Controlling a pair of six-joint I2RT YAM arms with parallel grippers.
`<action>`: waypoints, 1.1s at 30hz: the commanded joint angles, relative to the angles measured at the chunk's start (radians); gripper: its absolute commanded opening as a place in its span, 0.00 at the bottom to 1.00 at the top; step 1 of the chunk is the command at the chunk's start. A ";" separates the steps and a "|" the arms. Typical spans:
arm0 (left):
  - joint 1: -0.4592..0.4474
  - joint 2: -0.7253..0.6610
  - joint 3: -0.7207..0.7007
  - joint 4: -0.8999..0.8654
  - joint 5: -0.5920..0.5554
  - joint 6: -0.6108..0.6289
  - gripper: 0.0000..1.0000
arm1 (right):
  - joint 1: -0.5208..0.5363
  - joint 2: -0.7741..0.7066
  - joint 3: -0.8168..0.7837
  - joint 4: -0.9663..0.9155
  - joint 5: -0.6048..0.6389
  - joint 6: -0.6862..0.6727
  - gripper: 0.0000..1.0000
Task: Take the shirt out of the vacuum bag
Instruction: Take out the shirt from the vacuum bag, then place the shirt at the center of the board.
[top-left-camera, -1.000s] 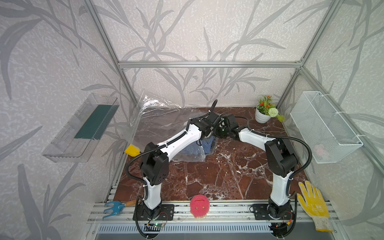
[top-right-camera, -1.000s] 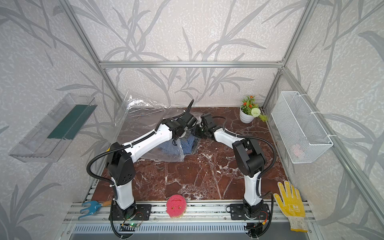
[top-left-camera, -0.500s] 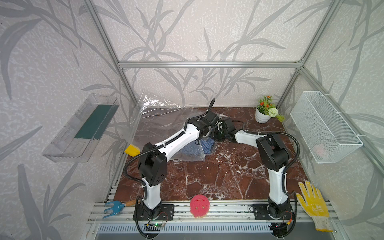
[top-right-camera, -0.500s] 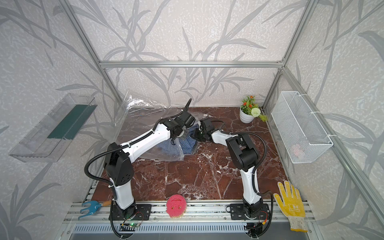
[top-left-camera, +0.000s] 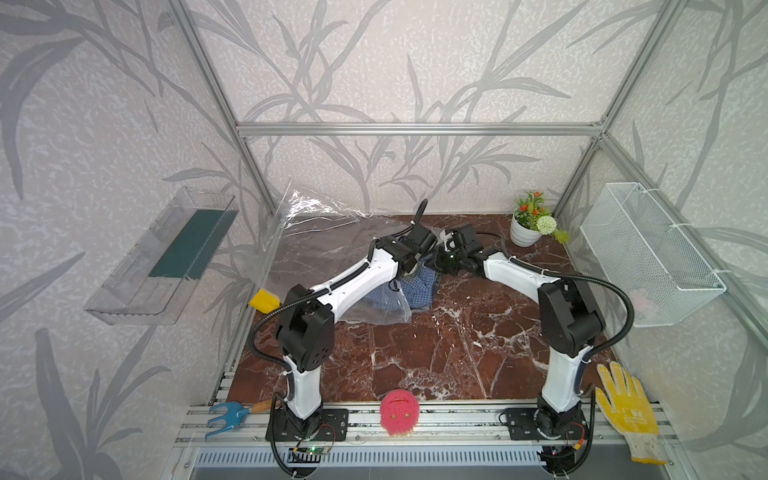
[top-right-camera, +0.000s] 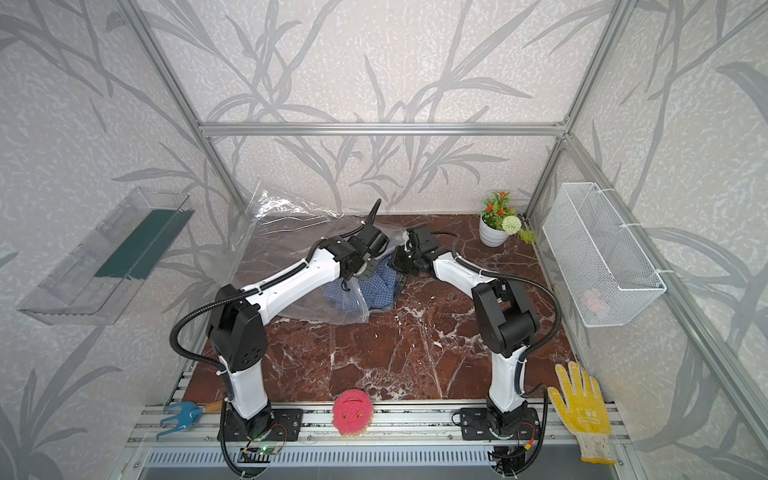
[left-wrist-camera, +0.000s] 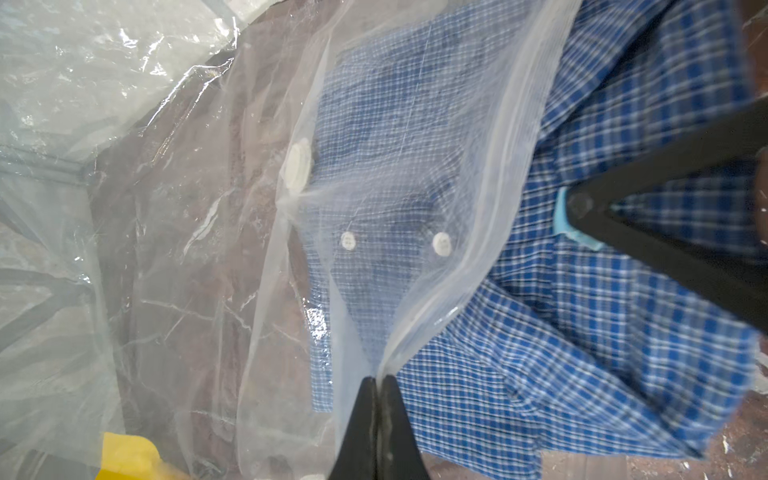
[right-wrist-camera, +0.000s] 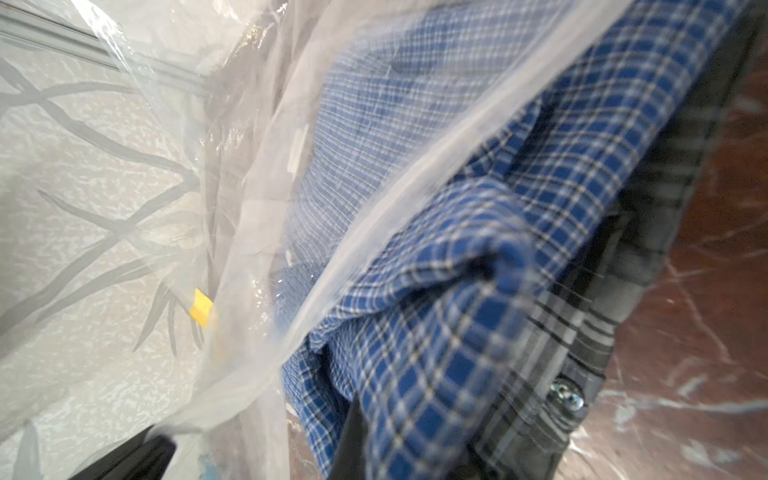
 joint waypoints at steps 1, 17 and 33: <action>0.015 -0.032 -0.024 0.006 0.000 -0.020 0.00 | -0.022 -0.079 -0.030 -0.092 0.022 -0.024 0.00; 0.034 0.002 -0.037 0.046 0.033 -0.020 0.00 | -0.147 -0.210 0.084 -0.470 -0.035 -0.191 0.00; 0.072 0.037 -0.026 0.073 0.065 -0.021 0.00 | -0.509 -0.369 -0.221 -0.655 0.180 -0.478 0.00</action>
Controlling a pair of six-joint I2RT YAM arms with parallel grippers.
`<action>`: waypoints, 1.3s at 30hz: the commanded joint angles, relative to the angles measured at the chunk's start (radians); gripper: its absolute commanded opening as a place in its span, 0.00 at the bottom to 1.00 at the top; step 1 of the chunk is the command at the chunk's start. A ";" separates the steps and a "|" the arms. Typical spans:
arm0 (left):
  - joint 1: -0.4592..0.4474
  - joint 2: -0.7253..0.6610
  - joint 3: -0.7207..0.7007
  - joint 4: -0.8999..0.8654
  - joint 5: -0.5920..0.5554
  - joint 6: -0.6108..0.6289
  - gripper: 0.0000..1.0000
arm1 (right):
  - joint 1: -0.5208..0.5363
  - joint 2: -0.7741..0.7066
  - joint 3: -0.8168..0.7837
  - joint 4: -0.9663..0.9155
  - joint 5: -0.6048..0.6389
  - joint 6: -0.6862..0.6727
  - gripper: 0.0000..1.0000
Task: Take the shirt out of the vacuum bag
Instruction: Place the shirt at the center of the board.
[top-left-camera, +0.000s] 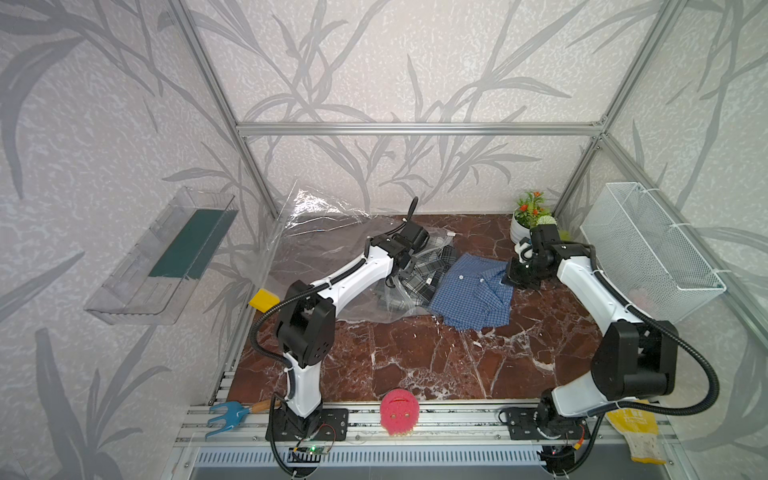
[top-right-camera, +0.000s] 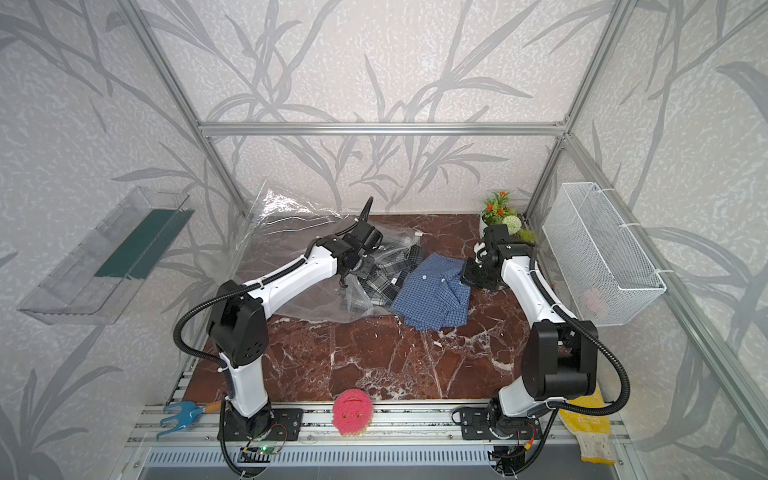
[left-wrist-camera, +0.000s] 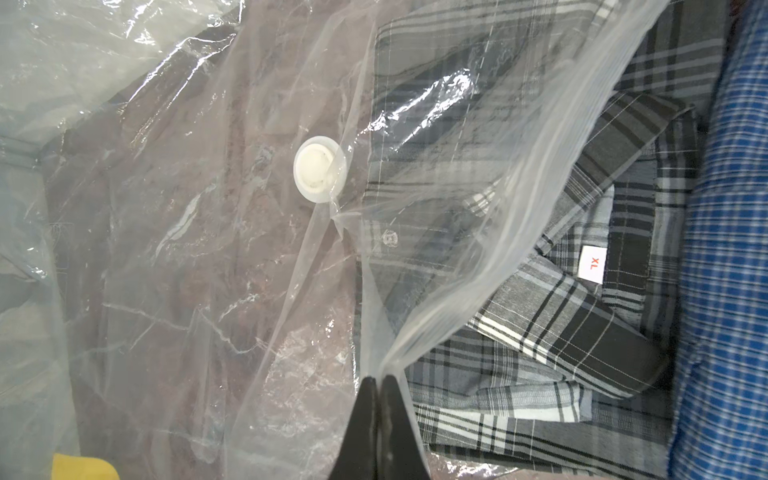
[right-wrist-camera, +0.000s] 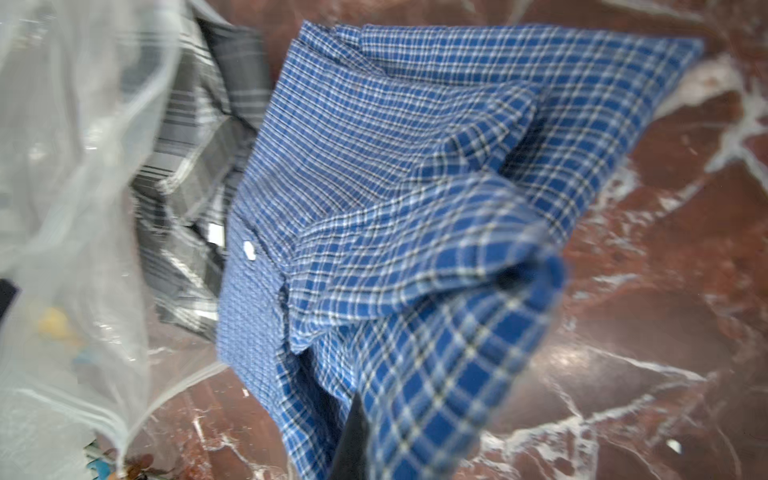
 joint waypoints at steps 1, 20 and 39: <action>0.017 0.014 0.001 0.007 0.002 -0.015 0.00 | -0.075 -0.003 -0.057 -0.004 0.091 -0.059 0.00; 0.032 -0.019 -0.007 -0.019 0.001 -0.014 0.00 | -0.109 0.401 0.147 0.111 0.177 -0.160 0.00; 0.025 -0.024 0.001 -0.018 0.031 -0.017 0.00 | -0.067 0.135 0.193 -0.021 0.265 -0.177 0.59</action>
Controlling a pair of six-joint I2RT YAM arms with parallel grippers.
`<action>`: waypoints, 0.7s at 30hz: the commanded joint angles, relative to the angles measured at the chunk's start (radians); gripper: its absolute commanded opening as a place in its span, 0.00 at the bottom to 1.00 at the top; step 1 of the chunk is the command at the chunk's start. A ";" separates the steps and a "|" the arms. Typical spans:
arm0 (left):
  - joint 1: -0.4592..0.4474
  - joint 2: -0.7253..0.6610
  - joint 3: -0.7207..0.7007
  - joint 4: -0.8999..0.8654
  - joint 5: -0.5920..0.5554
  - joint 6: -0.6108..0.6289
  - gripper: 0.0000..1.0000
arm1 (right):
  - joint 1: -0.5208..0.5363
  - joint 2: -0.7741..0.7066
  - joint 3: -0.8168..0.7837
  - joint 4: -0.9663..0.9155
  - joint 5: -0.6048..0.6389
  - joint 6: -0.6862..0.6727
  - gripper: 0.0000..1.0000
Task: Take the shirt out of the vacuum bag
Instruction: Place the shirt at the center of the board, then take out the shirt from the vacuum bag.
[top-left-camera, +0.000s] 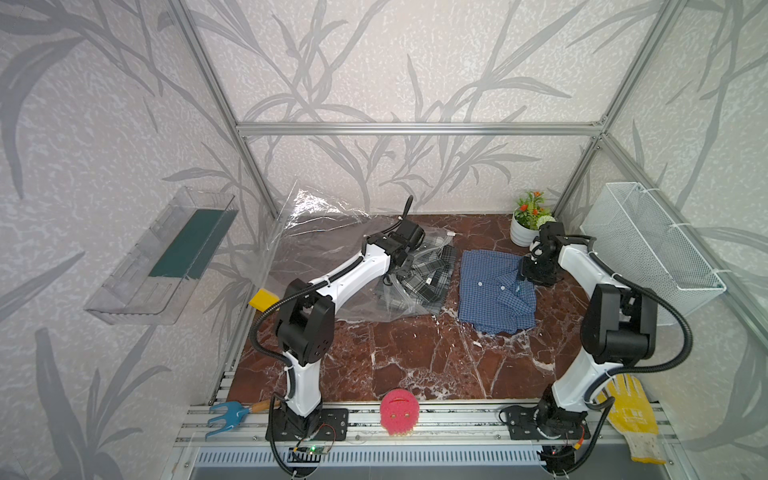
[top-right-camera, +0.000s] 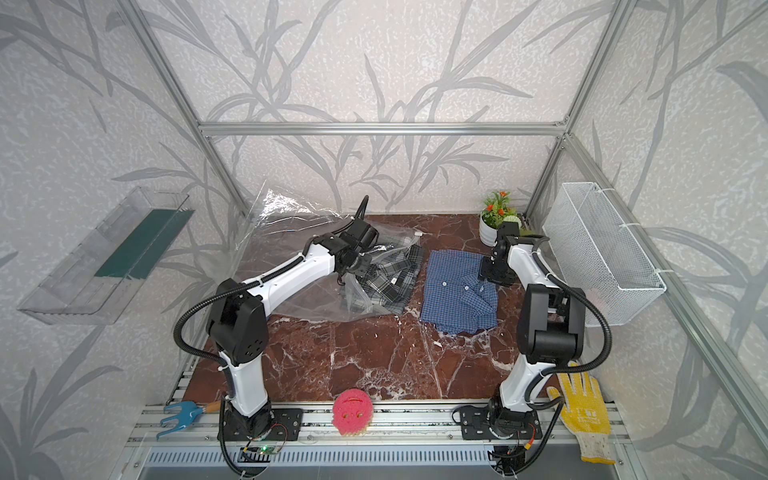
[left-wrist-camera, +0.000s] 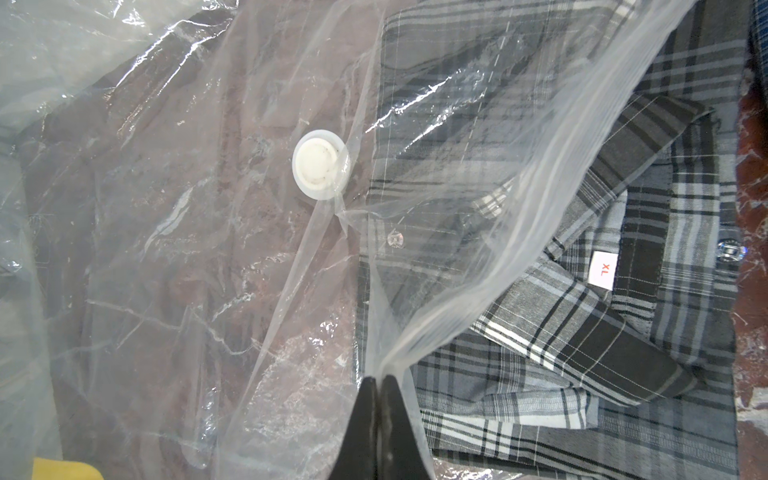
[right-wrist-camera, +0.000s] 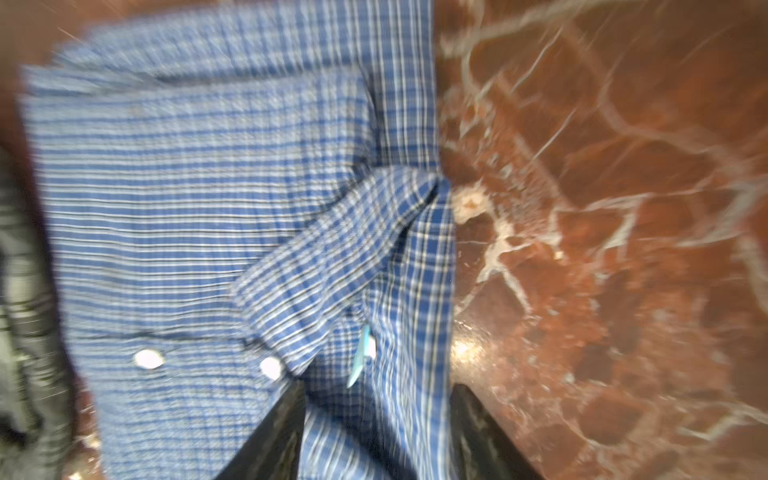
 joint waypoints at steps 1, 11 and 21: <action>-0.001 -0.030 -0.003 -0.018 -0.006 -0.013 0.00 | 0.026 -0.083 0.038 -0.062 0.042 -0.014 0.59; -0.002 -0.050 -0.014 -0.011 -0.001 0.000 0.00 | 0.160 -0.188 -0.030 0.139 -0.250 0.036 0.60; -0.004 -0.070 -0.032 -0.005 0.011 0.001 0.00 | 0.361 0.037 -0.118 0.474 -0.438 0.239 0.59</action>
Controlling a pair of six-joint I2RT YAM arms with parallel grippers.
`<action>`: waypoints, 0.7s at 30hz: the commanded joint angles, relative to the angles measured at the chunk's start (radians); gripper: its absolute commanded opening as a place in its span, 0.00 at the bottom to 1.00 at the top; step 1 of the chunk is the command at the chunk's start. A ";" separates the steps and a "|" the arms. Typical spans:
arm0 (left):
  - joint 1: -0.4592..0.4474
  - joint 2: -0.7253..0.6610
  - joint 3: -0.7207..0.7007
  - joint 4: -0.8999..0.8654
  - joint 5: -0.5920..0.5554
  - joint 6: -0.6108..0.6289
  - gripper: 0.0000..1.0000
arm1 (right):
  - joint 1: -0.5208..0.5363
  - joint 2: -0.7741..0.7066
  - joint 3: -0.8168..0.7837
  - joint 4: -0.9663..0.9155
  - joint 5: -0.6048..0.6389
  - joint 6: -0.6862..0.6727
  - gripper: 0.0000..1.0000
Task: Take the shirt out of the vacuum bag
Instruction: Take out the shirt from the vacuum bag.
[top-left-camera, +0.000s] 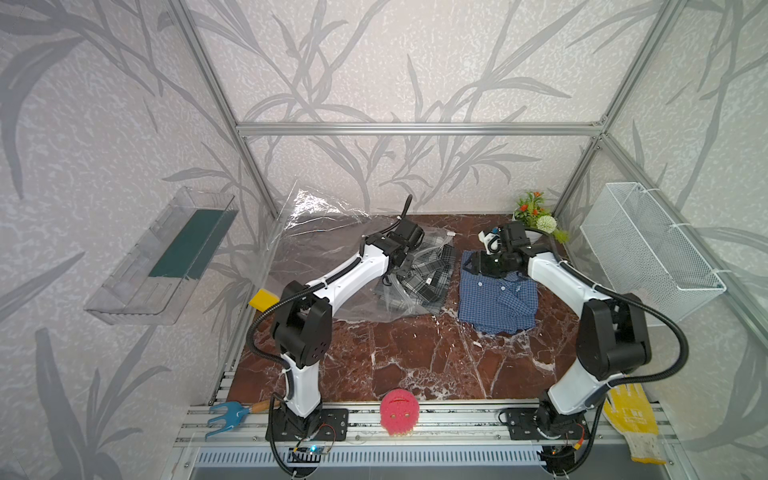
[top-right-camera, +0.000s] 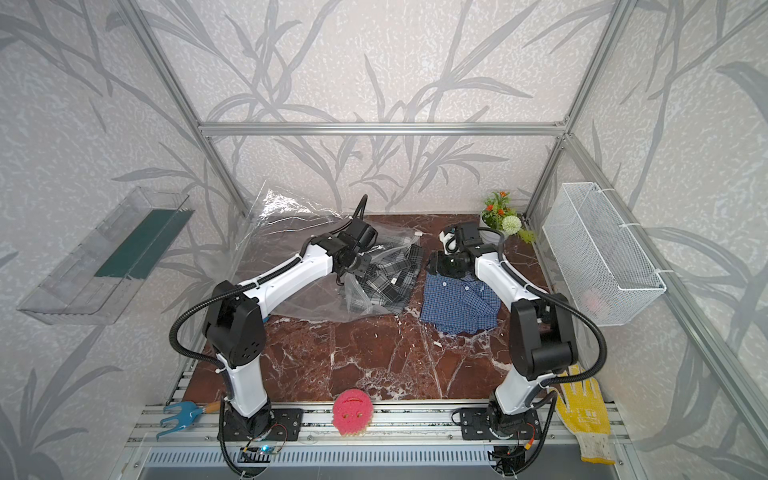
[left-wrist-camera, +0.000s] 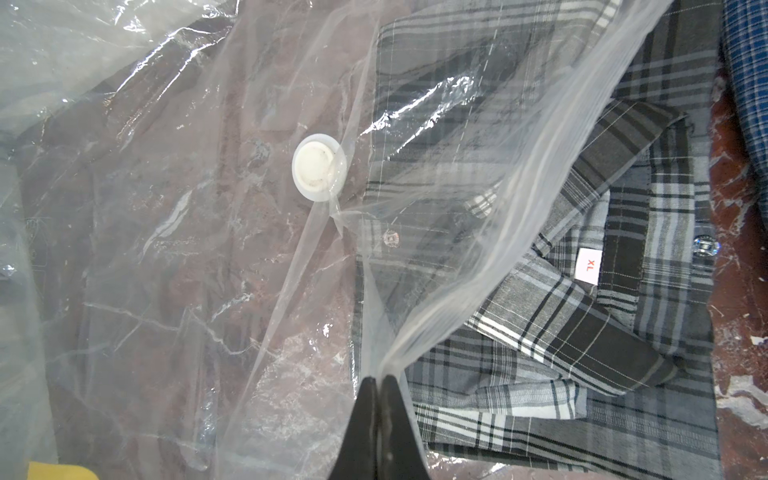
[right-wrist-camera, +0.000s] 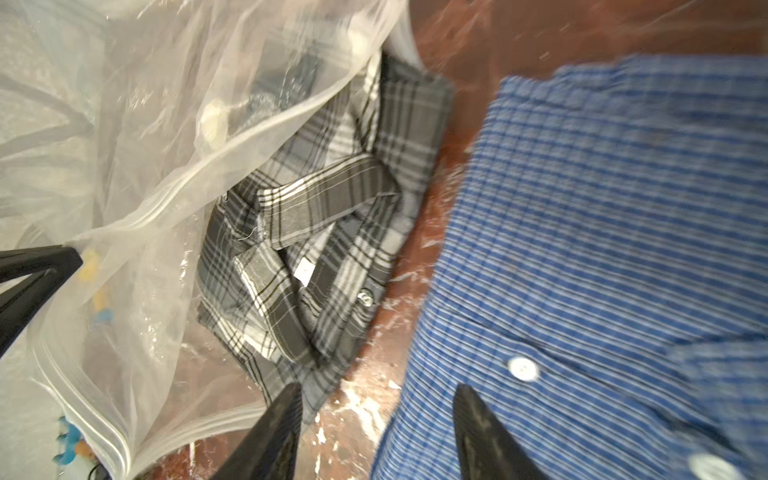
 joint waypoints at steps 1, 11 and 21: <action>-0.003 -0.048 -0.021 -0.011 -0.003 -0.001 0.00 | 0.038 0.056 -0.012 0.139 -0.081 0.104 0.59; -0.003 -0.054 -0.022 -0.018 -0.013 0.005 0.00 | 0.093 0.223 -0.017 0.267 -0.069 0.254 0.62; -0.004 -0.059 -0.013 -0.024 -0.012 0.005 0.00 | 0.095 0.261 -0.080 0.381 -0.059 0.359 0.63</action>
